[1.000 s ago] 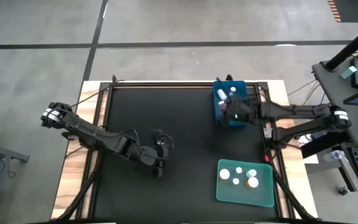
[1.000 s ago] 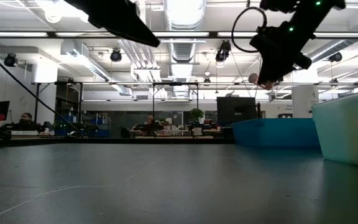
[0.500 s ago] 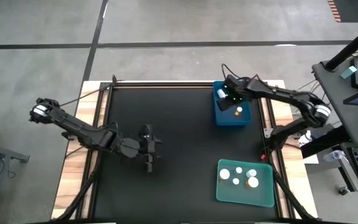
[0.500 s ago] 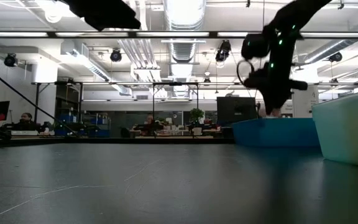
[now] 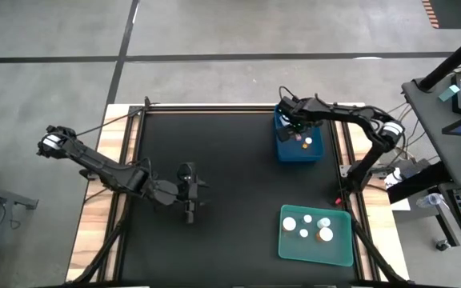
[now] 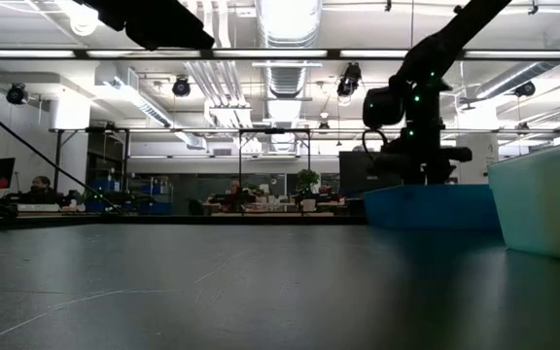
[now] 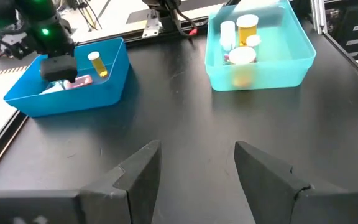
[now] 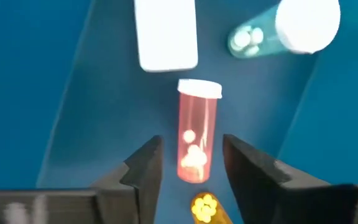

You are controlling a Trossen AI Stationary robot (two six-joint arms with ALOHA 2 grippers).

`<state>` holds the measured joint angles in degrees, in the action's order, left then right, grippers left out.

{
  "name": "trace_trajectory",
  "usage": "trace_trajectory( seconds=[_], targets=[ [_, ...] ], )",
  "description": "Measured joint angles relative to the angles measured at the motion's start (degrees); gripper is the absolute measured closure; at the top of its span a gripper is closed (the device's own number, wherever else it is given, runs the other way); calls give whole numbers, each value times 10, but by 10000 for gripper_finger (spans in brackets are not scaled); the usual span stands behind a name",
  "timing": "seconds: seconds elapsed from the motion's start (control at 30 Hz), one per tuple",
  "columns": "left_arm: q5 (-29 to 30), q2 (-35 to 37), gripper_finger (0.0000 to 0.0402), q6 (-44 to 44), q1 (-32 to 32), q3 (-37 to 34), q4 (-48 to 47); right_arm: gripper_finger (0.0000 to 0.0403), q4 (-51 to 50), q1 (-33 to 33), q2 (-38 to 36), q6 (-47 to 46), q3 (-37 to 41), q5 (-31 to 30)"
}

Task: Pick and place medicine bottles into bin by pill shape (circle, oval)
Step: Return to Home Position

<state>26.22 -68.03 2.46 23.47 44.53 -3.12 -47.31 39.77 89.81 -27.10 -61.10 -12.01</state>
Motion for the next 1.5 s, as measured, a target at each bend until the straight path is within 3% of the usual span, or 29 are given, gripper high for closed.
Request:
trace_trajectory(
  seconds=[0.3,0.53,0.73,0.9,1.07,1.3,1.5],
  targets=[
    [0,0,214,1,11,0,-35,192,-10,-45,-73,1,-24,0],
    [0,4,214,-13,23,-1,-35,201,81,-179,-191,22,27,-1],
    [1,21,214,-17,28,-30,-34,204,247,-319,-275,103,114,-4],
    [3,74,214,-18,29,-76,12,204,391,-414,-325,168,202,-27],
    [14,151,214,-19,29,-146,59,204,516,-466,-362,222,284,-47],
    [60,259,214,-18,29,-231,104,204,672,-480,-429,295,393,-45],
    [68,341,214,-17,29,-286,126,204,729,-480,-525,334,461,-26]
  ],
)
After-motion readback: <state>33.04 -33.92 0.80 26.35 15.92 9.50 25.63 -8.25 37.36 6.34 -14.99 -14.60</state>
